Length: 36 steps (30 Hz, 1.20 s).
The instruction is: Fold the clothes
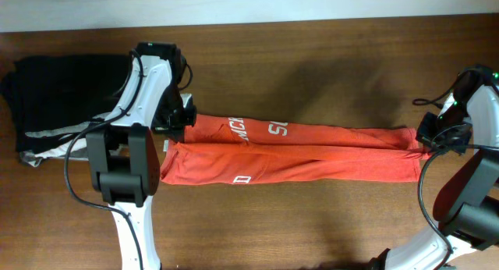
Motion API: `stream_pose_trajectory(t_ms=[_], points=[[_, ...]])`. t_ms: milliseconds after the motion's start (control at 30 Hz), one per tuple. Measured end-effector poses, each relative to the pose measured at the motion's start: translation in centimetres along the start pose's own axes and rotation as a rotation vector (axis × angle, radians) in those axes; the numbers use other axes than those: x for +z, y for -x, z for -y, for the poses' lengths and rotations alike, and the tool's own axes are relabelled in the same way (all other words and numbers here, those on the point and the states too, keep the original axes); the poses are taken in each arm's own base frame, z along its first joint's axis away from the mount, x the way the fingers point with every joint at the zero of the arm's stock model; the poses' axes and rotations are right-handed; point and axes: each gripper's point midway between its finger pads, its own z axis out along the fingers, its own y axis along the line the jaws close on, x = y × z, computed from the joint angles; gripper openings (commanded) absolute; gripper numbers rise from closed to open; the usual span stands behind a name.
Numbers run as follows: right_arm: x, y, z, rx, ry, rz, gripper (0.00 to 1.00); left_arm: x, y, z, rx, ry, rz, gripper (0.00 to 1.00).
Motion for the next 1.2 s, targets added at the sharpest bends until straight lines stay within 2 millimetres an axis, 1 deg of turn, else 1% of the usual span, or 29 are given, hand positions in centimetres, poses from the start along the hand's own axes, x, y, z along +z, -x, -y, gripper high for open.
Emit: stream_pose_trajectory(t_ms=[100, 200, 233, 267, 300, 333, 367, 400, 433, 600, 667, 733, 800, 833, 900, 933, 967, 1000, 1067, 1100, 1133, 1200], points=[[0.6, 0.3, 0.0, 0.002, 0.001, 0.013, 0.04, 1.1, -0.2, -0.2, -0.003, 0.007, -0.020, 0.01], [1.0, 0.1, 0.0, 0.001, 0.000, 0.009, 0.04, 2.2, -0.8, -0.5, -0.006, 0.017, -0.056, 0.01], [1.1, 0.1, 0.0, 0.001, 0.000, 0.009, 0.04, 2.6, -1.1, -0.7, -0.007, 0.025, -0.069, 0.02], [1.1, 0.2, 0.0, 0.000, 0.000, 0.011, 0.04, 2.8, -1.3, -0.8, -0.008, 0.029, -0.079, 0.09], [1.1, 0.2, 0.0, 0.001, 0.001, 0.012, 0.09, 3.0, -1.4, -0.8, -0.007, 0.033, -0.088, 0.18], [1.1, 0.2, 0.0, 0.005, 0.000, 0.012, 0.25, 3.2, -1.6, -0.9, -0.008, 0.037, -0.097, 0.27], [1.1, 0.2, 0.0, 0.009, -0.002, 0.012, 0.39, 3.2, -1.8, -1.0, -0.010, 0.042, -0.103, 0.34], [1.1, 0.2, 0.1, 0.007, -0.005, 0.013, 0.46, 3.3, -1.9, -1.1, -0.011, 0.043, -0.107, 0.38], [1.1, 0.2, 0.1, 0.007, -0.007, 0.013, 0.47, 3.3, -1.9, -1.1, -0.012, 0.047, -0.108, 0.39], [0.8, 0.0, 0.2, 0.005, -0.010, 0.003, 0.48, 2.9, -2.4, -1.3, -0.020, 0.054, -0.126, 0.39], [-0.2, 0.1, 0.1, 0.004, -0.007, -0.003, 0.49, 2.0, -2.1, -1.4, -0.023, 0.050, -0.108, 0.39], [-2.2, 0.8, -0.3, 0.005, 0.017, 0.018, 0.49, 0.5, -1.1, -1.4, -0.026, 0.038, -0.053, 0.39], [-5.0, 1.3, -1.1, -0.002, 0.063, 0.048, 0.49, -1.1, -0.2, -1.1, -0.026, 0.017, 0.013, 0.38], [-6.3, 1.4, -1.6, -0.011, 0.089, 0.058, 0.47, -2.0, 0.1, -0.8, -0.025, 0.002, 0.044, 0.33], [-8.5, 1.0, -2.7, -0.049, 0.141, 0.071, 0.41, -3.7, 0.5, -0.2, -0.026, -0.031, 0.104, 0.09], [-9.3, 0.7, -3.6, -0.078, 0.168, 0.070, 0.34, -4.4, 0.6, 0.2, -0.022, -0.047, 0.131, 0.01], [-9.7, 0.2, -4.4, -0.108, 0.190, 0.064, 0.22, -5.0, 0.7, 0.6, -0.015, -0.060, 0.155, 0.00], [-9.9, -0.3, -5.4, -0.142, 0.208, 0.053, 0.15, -5.5, 0.7, 0.9, -0.005, -0.068, 0.172, 0.00], [-9.9, -1.1, -7.6, -0.211, 0.236, 0.039, 0.05, -5.8, 0.9, 1.7, 0.011, -0.078, 0.196, 0.00], [-9.8, -1.7, -9.2, -0.257, 0.252, 0.032, 0.04, -5.8, 1.3, 2.1, 0.022, -0.084, 0.213, 0.01], [-9.7, -2.0, -10.2, -0.294, 0.256, 0.032, 0.04, -5.8, 1.7, 2.6, 0.032, -0.088, 0.230, 0.01], [-9.2, -3.0, -13.3, -0.383, 0.272, 0.030, 0.04, -5.4, 2.5, 3.3, 0.051, -0.094, 0.256, 0.01]])
